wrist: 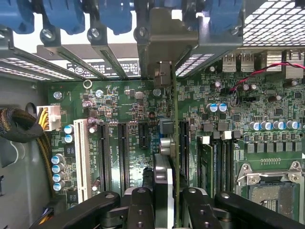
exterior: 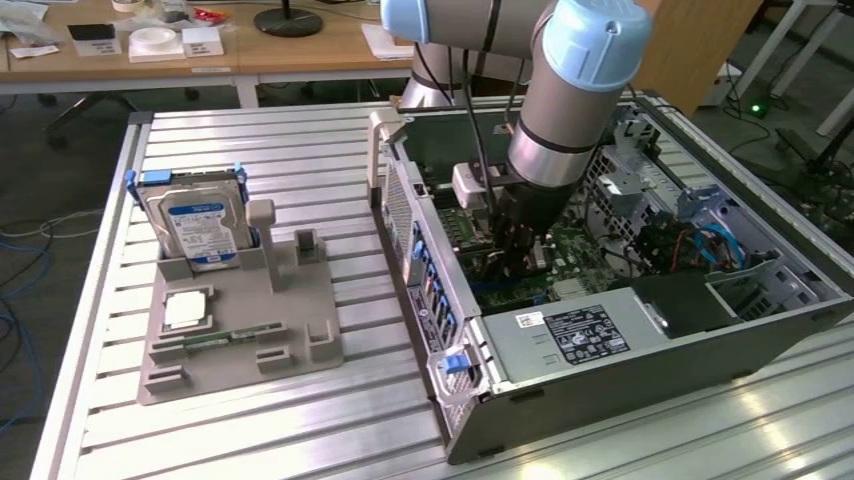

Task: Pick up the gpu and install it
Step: 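Insert the gpu into the slot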

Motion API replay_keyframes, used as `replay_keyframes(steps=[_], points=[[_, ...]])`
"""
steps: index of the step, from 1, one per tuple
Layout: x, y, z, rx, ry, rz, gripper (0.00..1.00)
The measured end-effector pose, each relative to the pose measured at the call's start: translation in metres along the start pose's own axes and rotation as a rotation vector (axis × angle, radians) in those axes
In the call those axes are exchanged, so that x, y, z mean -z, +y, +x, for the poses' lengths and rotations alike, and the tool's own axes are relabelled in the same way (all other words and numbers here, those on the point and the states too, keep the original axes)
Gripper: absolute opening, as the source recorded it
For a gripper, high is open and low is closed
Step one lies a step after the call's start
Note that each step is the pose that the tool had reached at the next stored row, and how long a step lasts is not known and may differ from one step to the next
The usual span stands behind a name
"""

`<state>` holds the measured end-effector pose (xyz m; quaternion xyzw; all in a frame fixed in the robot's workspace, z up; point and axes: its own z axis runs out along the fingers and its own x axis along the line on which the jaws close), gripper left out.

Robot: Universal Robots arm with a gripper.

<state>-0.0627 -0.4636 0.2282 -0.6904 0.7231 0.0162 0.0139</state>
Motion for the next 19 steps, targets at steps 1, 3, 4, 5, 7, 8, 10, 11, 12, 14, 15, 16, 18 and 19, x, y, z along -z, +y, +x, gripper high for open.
replay_keyframes(steps=[1,3,4,5,7,8,10,11,12,14,15,16,18,19], points=[[0.0000,0.0000,0.0000,0.000,0.0001,0.0000,0.28],[0.0000,-0.0006,0.0000,0.000,0.0002,-0.0009,0.28],[-0.0001,-0.0010,0.0000,0.000,0.0002,-0.0019,0.28],[-0.0001,-0.0015,-0.0001,0.000,0.0002,-0.0034,0.28],[-0.0001,-0.0024,-0.0001,0.000,0.0004,-0.0071,0.28],[-0.0001,-0.0026,-0.0001,0.000,0.0004,-0.0081,0.28],[-0.0002,-0.0033,-0.0001,0.000,0.0004,-0.0097,0.28],[-0.0002,-0.0036,-0.0001,-0.001,0.0005,-0.0102,0.28],[-0.0002,-0.0038,-0.0001,-0.001,0.0007,-0.0104,0.28],[-0.0003,-0.0038,-0.0002,-0.001,0.0006,-0.0104,0.28],[-0.0003,-0.0039,-0.0002,-0.001,0.0005,-0.0104,0.28],[-0.0003,-0.0039,-0.0002,0.000,0.0005,-0.0104,0.28],[-0.0003,-0.0039,-0.0002,0.000,0.0005,-0.0103,0.28],[-0.0003,-0.0039,-0.0002,0.000,0.0005,-0.0103,0.28]])
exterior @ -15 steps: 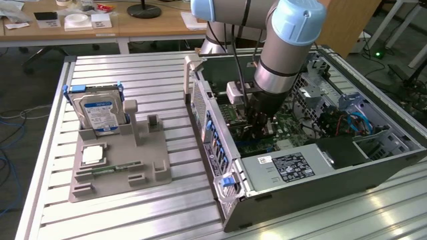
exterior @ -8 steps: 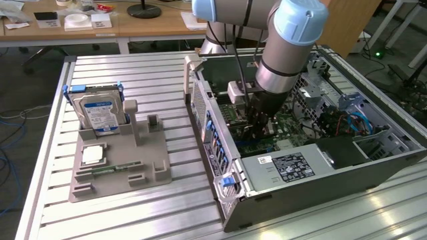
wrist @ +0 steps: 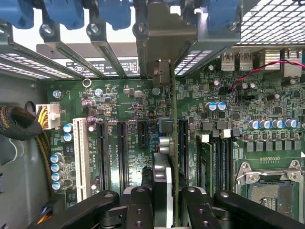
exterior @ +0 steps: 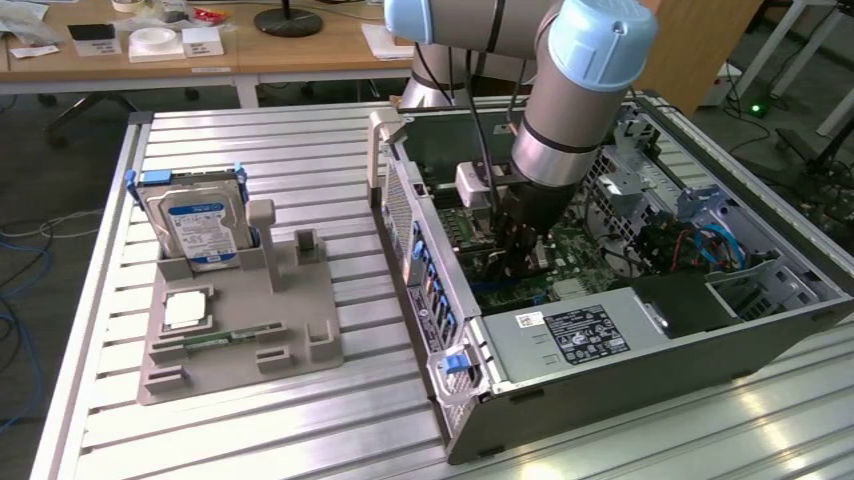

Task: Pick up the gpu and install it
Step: 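Insert the gpu into the slot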

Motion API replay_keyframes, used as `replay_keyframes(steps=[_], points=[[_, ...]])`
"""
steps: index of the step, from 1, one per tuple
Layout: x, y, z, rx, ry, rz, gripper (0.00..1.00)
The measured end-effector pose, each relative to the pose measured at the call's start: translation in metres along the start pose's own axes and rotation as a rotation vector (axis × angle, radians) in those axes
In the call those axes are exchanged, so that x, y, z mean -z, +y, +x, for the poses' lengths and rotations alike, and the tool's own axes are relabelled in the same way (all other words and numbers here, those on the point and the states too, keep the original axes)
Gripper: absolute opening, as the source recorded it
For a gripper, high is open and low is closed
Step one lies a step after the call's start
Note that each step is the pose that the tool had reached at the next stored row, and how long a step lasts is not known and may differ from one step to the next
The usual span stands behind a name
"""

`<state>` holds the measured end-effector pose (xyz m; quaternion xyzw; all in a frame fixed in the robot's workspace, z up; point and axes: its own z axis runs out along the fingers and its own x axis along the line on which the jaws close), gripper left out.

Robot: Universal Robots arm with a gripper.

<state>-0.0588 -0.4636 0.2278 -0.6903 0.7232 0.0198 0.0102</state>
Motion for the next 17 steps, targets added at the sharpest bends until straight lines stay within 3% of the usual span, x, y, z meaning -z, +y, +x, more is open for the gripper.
replay_keyframes(steps=[5,9,17], points=[[0.0002,0.0000,0.0000,0.000,0.0000,0.0000,0.28],[0.0002,0.0000,0.0000,0.000,0.0055,0.0002,0.28],[-0.0008,0.0000,0.0000,0.000,0.0056,0.0003,0.28]])
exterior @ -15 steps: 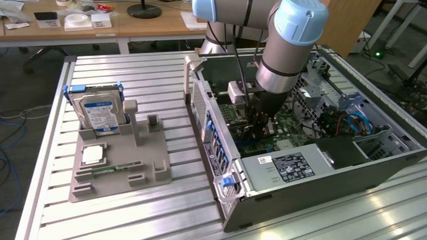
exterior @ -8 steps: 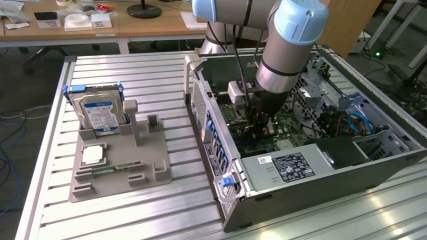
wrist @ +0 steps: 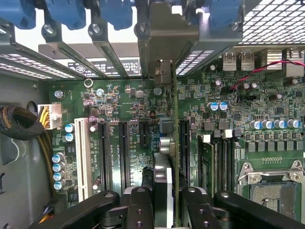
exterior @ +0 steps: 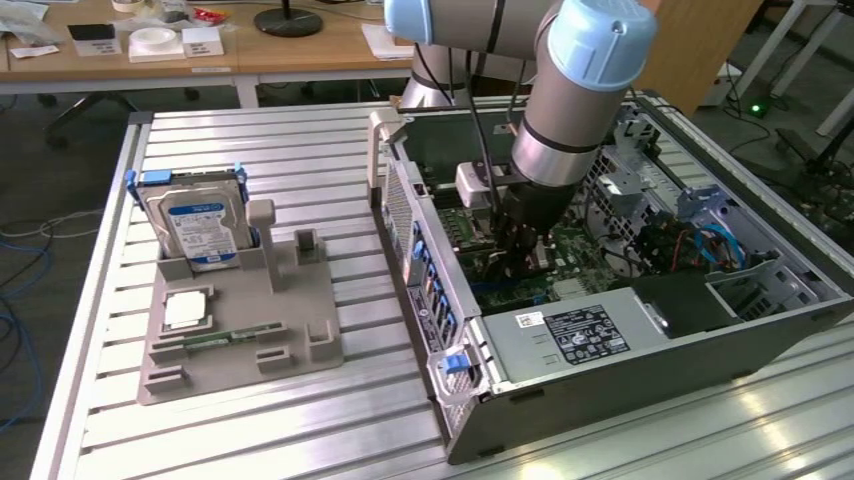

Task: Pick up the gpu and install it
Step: 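Insert the gpu into the slot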

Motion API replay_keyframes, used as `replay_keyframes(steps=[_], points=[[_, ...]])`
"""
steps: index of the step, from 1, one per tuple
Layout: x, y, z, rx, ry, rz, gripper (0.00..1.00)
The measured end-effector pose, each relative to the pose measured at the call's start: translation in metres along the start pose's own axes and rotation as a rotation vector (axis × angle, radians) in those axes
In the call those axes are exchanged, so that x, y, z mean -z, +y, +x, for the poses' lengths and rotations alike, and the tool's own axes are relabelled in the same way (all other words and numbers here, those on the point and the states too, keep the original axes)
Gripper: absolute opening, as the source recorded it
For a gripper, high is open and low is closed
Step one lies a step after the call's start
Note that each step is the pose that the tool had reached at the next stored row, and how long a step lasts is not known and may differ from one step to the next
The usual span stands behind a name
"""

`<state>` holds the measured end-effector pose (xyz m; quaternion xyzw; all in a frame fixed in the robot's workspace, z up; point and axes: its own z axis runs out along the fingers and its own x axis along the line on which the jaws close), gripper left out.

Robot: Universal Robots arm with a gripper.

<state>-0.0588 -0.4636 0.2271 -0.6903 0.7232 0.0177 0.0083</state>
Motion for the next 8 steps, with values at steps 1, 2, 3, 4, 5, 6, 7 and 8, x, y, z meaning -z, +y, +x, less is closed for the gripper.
replay_keyframes(steps=[1,2,3,4,5,6,7,8], points=[[-0.0003,0.0000,0.0000,0.000,0.0000,0.0000,0.28],[-0.0008,0.0000,0.0000,0.000,-0.0001,0.0000,0.28],[-0.0013,0.0000,0.0000,0.000,-0.0002,0.0000,0.28],[-0.0017,0.0000,0.0001,0.000,0.0002,-0.0002,0.28],[-0.0021,0.0000,0.0001,0.000,0.0003,-0.0003,0.28],[-0.0026,0.0000,0.0002,0.000,0.0002,-0.0003,0.28],[-0.0031,0.0000,0.0002,0.000,0.0002,-0.0004,0.28],[-0.0036,0.0000,0.0002,0.000,0.0000,-0.0006,0.28]])
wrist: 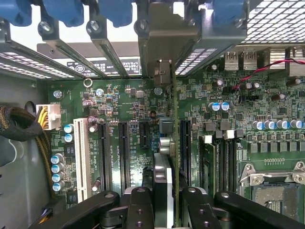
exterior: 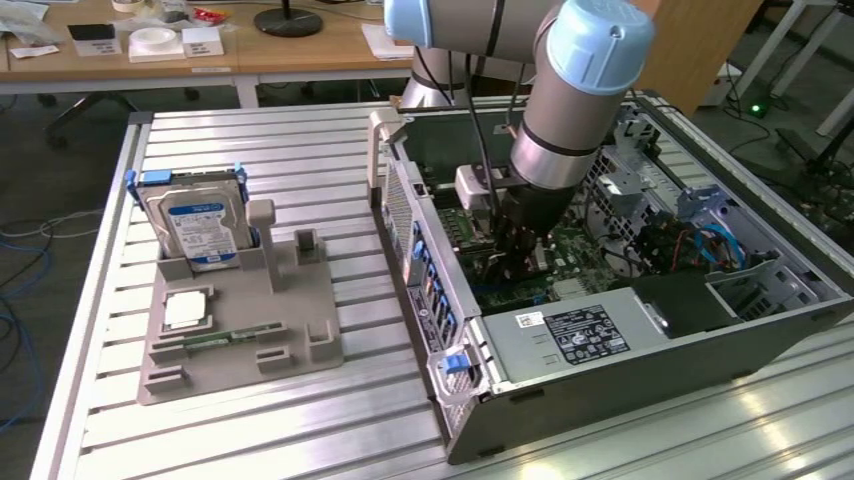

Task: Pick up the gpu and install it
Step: 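Insert the gpu into the slot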

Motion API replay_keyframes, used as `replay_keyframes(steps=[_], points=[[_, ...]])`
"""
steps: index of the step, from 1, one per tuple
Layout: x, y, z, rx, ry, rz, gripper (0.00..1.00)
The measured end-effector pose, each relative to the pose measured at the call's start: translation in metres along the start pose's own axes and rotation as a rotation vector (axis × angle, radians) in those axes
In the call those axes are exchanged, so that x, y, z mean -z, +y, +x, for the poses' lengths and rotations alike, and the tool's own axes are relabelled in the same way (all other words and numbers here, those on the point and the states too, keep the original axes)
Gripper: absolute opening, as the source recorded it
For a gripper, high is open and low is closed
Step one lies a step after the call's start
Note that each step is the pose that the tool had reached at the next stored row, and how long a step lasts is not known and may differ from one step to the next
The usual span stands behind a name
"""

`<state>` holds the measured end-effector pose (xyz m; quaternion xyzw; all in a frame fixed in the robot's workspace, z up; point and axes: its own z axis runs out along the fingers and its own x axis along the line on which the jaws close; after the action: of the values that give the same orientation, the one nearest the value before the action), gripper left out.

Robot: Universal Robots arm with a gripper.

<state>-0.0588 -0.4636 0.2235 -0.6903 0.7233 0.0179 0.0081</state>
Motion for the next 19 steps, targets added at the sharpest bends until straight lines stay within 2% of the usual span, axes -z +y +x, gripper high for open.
replay_keyframes(steps=[13,19], points=[[-0.0016,0.0000,0.0001,0.000,0.0001,-0.0010,0.28],[-0.0053,-0.0001,0.0002,0.000,0.0002,-0.0012,0.28]])
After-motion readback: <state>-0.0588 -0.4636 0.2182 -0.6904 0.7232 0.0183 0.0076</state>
